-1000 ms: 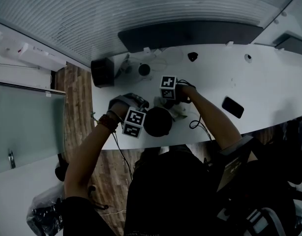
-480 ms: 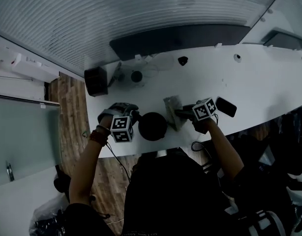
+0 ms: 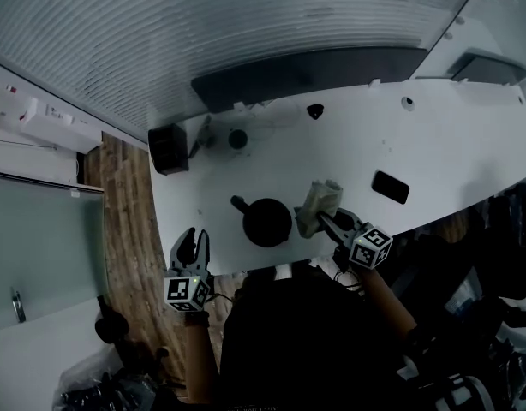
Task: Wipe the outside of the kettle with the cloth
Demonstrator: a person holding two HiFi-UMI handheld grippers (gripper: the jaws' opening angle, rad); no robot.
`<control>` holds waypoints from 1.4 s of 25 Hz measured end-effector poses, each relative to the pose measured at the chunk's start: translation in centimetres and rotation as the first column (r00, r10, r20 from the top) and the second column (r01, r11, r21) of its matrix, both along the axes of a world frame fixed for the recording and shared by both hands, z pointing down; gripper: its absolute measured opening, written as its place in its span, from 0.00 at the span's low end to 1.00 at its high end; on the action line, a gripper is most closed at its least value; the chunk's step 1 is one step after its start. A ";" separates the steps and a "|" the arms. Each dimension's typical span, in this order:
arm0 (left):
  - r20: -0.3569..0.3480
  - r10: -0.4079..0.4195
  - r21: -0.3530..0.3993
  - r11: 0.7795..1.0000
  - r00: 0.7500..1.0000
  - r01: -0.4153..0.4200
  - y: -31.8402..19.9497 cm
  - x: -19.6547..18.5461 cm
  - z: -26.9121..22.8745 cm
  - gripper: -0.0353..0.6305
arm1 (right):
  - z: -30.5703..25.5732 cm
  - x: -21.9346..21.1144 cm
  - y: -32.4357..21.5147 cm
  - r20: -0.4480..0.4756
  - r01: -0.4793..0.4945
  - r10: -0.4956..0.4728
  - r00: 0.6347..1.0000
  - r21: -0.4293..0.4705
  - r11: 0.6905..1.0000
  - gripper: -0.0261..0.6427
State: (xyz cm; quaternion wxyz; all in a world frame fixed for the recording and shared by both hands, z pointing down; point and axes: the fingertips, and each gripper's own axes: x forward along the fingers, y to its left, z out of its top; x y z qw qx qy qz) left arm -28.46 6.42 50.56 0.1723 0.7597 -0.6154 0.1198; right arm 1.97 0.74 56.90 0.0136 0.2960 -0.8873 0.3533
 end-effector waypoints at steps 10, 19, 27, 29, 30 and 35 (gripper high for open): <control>-0.026 0.095 0.024 0.995 0.995 -0.095 6.1 9.8 0.2 0.06 | -3.0 0.1 2.7 0.019 -0.021 0.018 1.000 0.151 0.988 0.17; -0.102 0.170 0.104 0.982 0.980 -0.160 7.7 13.9 -2.6 0.06 | -7.5 0.9 7.9 -0.166 0.067 -0.007 0.986 0.359 0.931 0.17; -0.118 0.304 0.243 0.932 0.945 -0.270 11.0 17.1 -6.3 0.06 | -11.3 -0.1 15.3 -0.236 0.068 0.047 0.971 0.458 0.886 0.16; -0.099 0.323 0.267 0.920 0.941 -0.288 12.6 17.3 -6.8 0.06 | -12.1 -0.6 17.3 -0.268 0.106 0.028 0.963 0.470 0.876 0.16; -0.078 0.338 0.270 0.913 0.938 -0.307 13.4 17.7 -6.8 0.06 | -12.5 -0.7 18.1 -0.288 0.125 0.020 0.958 0.475 0.871 0.16; -0.021 0.398 0.280 0.883 0.917 -0.377 16.8 20.4 -7.7 0.06 | -14.6 0.0 21.2 -0.305 0.147 0.012 0.952 0.492 0.858 0.16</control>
